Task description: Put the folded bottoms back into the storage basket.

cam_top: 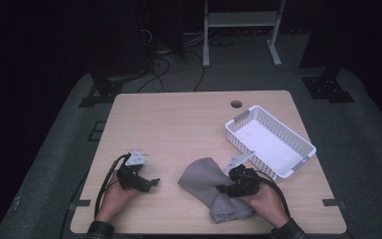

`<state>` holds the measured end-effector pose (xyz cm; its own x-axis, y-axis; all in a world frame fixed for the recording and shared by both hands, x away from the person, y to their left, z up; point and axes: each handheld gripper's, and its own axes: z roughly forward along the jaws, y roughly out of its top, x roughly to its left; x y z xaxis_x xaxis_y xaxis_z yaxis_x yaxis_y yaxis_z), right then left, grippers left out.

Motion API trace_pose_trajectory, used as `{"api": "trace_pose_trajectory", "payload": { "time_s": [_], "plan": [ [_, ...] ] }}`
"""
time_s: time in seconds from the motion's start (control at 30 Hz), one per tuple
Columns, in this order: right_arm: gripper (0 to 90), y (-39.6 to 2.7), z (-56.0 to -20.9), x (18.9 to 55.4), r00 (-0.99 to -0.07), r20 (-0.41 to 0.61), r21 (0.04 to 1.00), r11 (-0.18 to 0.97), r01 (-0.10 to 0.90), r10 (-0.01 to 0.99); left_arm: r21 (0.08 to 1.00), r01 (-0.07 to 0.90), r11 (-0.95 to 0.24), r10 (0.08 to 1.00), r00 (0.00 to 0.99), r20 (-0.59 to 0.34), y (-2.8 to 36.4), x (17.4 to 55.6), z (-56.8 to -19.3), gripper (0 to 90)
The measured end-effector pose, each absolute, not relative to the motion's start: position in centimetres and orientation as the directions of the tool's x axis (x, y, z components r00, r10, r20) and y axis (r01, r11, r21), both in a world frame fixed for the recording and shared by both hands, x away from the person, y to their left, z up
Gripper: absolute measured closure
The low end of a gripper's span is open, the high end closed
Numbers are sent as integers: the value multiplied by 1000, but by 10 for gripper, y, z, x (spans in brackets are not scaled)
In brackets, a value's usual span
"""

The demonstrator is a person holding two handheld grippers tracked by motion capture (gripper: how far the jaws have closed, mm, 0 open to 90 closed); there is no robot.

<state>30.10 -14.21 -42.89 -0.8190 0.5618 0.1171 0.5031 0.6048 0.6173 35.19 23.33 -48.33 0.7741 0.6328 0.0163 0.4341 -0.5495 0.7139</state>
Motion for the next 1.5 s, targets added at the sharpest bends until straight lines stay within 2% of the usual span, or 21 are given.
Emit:
{"api": "trace_pose_trajectory", "payload": {
  "time_s": [1.0,1.5],
  "plan": [
    [613,-172,-363,315,-785,68,701,530,477,616,712,435,-551,632,775,16,233,352,-483,0],
    [613,-188,-339,328,-760,32,713,518,472,649,713,434,-551,632,775,16,233,352,-483,0]
  ]
}}
